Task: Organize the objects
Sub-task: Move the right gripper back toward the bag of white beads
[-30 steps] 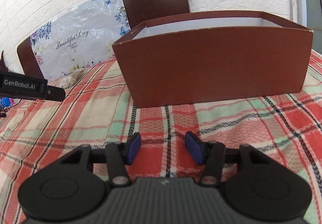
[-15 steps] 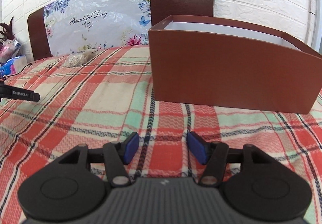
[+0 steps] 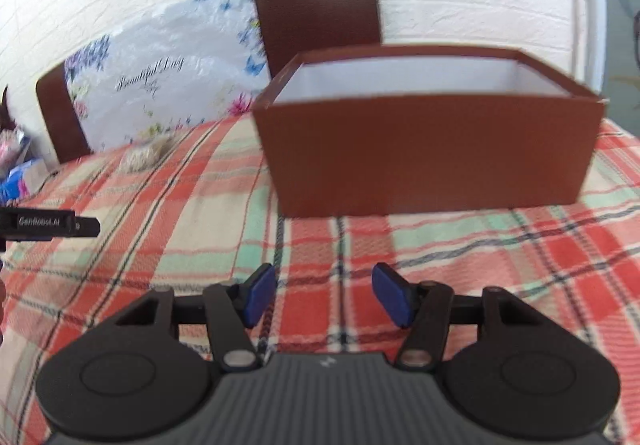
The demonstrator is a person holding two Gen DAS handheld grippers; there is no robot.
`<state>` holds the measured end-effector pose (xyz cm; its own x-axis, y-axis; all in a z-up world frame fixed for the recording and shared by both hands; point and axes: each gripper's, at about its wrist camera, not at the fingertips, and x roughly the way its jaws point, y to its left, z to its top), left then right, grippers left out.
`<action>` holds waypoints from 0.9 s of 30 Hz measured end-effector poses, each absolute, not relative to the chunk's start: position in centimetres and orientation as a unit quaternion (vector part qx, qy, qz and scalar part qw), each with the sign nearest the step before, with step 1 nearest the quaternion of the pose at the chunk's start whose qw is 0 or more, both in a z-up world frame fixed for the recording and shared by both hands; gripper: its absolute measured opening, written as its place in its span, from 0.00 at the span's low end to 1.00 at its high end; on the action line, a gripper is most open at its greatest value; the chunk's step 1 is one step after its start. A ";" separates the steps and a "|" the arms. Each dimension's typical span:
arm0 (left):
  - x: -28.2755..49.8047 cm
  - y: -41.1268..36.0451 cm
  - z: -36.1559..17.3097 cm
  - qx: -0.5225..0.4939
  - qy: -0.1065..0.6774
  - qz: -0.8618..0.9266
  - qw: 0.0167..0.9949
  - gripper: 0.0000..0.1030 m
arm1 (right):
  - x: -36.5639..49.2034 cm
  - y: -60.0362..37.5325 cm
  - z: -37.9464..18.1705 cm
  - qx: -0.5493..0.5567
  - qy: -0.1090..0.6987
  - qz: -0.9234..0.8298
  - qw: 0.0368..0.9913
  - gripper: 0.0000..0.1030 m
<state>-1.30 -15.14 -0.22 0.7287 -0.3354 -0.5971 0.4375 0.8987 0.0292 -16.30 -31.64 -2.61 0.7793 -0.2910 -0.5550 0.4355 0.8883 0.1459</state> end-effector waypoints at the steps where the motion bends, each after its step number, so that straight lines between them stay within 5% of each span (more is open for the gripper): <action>1: -2.0 -15.5 0.4 0.084 0.298 -0.221 0.925 0.79 | -17.0 -31.9 -1.9 0.141 0.257 -0.201 0.935 0.57; 5: -4.2 -16.9 1.9 0.083 0.294 -0.258 0.917 0.79 | -19.8 -32.9 0.5 0.175 0.206 -0.225 0.936 0.74; 27: -8.1 -18.2 2.2 0.114 0.284 -0.262 0.915 0.80 | -22.4 -32.7 1.5 0.208 0.167 -0.214 0.940 0.77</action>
